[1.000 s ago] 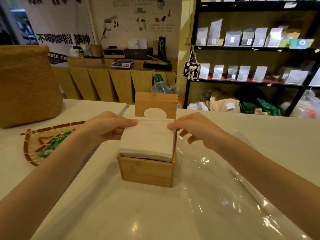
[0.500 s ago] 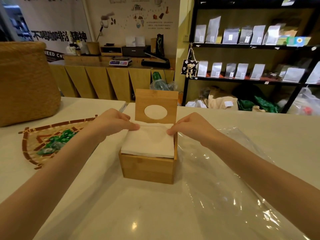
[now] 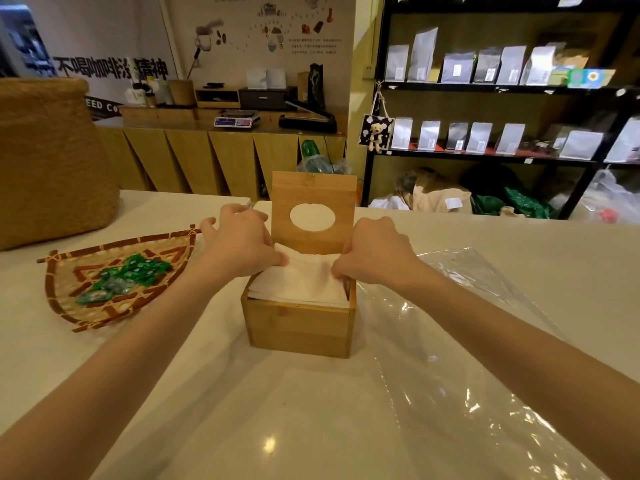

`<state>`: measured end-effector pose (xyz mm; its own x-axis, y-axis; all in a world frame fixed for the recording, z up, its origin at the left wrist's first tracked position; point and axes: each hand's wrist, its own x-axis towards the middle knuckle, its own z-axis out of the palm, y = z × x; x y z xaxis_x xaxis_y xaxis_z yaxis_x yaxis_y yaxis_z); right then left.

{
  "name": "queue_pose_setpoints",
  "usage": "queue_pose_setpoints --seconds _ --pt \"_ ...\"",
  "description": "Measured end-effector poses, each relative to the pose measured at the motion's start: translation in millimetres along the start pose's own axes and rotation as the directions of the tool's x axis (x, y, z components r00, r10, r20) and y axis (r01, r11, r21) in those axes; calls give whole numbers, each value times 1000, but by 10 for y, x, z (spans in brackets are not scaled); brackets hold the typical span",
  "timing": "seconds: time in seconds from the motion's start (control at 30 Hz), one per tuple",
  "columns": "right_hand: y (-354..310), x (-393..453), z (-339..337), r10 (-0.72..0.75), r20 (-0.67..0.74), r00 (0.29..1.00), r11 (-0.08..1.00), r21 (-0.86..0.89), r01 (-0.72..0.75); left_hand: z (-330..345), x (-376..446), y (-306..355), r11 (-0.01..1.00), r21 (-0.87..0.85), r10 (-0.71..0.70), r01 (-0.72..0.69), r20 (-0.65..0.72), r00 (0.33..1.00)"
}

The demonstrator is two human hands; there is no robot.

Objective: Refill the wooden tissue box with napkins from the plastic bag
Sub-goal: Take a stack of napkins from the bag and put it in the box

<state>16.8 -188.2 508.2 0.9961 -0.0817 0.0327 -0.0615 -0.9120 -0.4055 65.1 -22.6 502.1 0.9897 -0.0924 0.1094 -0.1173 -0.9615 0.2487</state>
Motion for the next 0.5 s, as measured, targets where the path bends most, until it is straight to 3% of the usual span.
queue_pose_setpoints --seconds 0.2,0.5 --pt "-32 -24 88 13 57 998 990 -140 -5 131 -100 82 982 183 44 -51 39 998" --pt "-123 -49 202 -70 -103 992 918 -396 23 240 -222 137 917 394 124 -61 -135 983"
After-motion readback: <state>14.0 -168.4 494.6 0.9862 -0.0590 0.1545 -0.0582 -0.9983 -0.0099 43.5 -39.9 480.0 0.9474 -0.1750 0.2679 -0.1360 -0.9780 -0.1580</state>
